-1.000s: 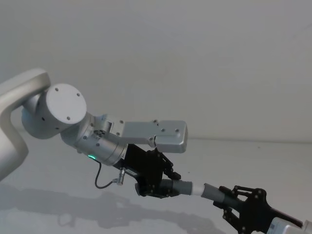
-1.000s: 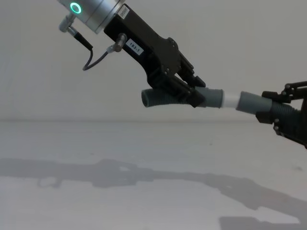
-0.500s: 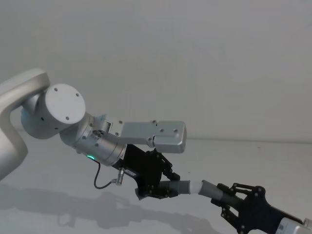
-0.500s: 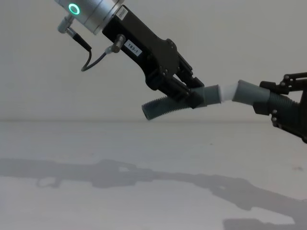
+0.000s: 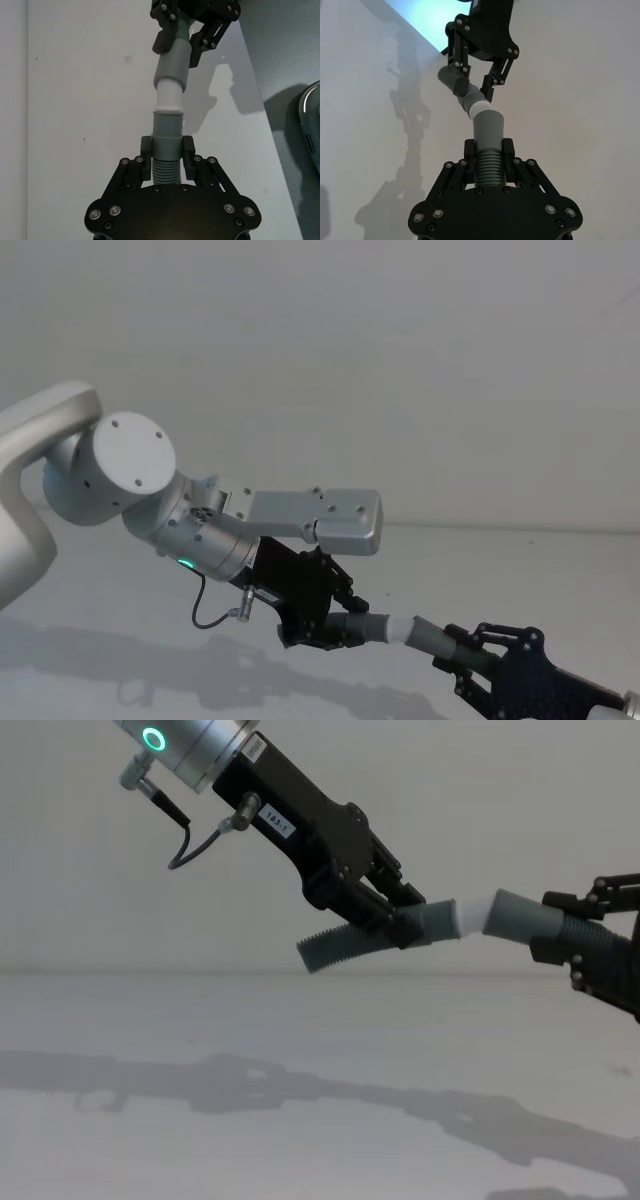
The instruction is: Use both hands to pick up one end of the pipe from the table, align the ends, and insert them.
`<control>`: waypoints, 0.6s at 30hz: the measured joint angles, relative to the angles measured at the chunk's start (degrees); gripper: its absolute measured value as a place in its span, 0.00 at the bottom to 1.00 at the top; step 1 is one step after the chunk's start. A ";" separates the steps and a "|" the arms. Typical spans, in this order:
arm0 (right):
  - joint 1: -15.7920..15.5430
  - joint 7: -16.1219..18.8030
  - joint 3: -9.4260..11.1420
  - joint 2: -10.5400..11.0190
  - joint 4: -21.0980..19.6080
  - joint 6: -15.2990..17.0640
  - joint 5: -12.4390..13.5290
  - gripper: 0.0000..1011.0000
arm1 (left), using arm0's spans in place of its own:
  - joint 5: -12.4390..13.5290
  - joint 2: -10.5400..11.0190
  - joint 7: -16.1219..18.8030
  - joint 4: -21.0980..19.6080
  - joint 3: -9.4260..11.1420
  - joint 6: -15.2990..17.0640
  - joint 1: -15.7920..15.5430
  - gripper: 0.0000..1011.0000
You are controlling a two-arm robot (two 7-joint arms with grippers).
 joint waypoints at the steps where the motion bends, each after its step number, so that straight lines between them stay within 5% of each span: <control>1: 0.07 0.05 -0.05 0.06 0.22 -0.46 -0.16 0.29 | 0.02 0.02 0.01 -0.06 0.01 0.07 -0.02 0.32; 18: -0.06 -0.58 -0.32 0.56 -0.12 -0.64 -2.60 0.29 | 0.47 0.00 0.13 -0.38 0.32 0.69 -0.46 0.32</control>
